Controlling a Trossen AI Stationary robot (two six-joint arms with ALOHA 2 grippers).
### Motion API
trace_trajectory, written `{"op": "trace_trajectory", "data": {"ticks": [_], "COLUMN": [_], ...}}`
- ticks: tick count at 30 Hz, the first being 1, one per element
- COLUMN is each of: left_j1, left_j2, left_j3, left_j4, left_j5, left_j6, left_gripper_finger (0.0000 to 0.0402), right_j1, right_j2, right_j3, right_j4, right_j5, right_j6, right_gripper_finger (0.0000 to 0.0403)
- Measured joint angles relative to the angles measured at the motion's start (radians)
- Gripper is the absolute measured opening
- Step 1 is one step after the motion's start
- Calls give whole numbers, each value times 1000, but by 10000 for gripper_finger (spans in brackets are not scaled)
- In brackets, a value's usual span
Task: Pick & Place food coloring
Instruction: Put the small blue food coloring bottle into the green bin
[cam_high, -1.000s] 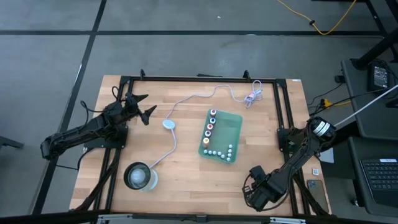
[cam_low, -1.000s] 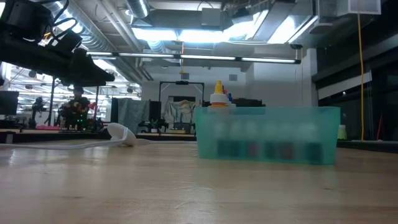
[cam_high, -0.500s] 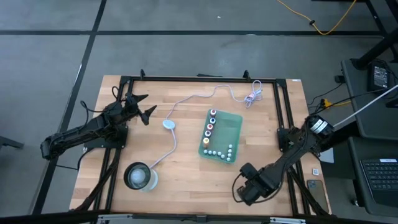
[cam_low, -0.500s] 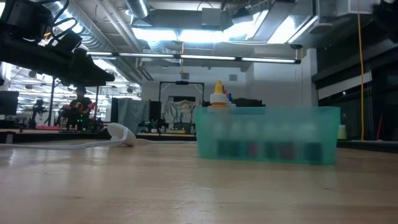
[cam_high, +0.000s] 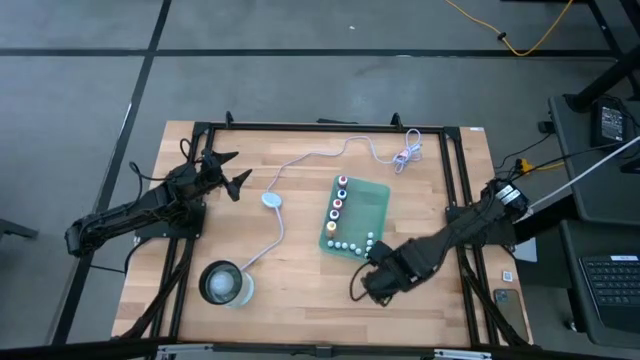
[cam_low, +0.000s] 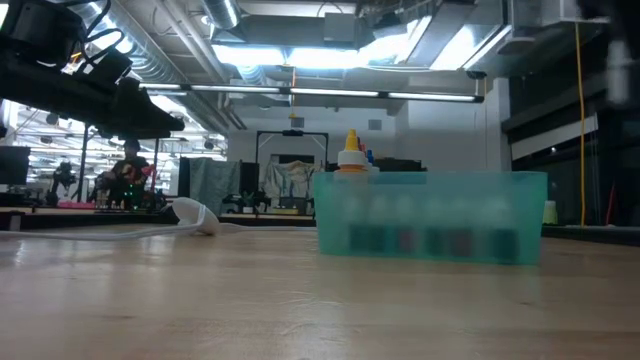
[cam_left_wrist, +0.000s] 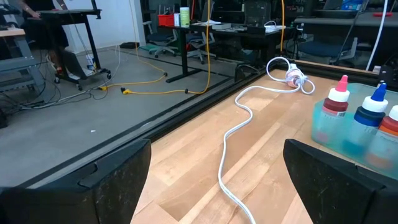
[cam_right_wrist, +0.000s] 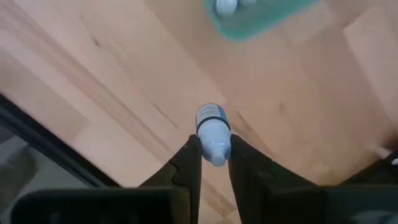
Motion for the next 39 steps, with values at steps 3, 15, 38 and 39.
{"op": "trace_trajectory", "data": {"ticks": [3, 15, 38, 39], "left_j1": [0, 0, 0, 0], "left_j2": [0, 0, 0, 0], "left_j3": [0, 0, 0, 0], "left_j4": [0, 0, 0, 0], "left_j5": [0, 0, 0, 0], "left_j6": [0, 0, 0, 0], "left_gripper_finger": [361, 361, 361, 361], "right_j1": [-50, -302, -482, -484], "right_j2": [0, 0, -1, -1], "right_j3": [46, 89, -256, -269], "right_j4": [-25, -65, 227, 241], "right_j5": [8, 37, 7, -4], "right_j6": [-68, -329, -483, -484], "right_gripper_finger": [73, 73, 74, 74]}}
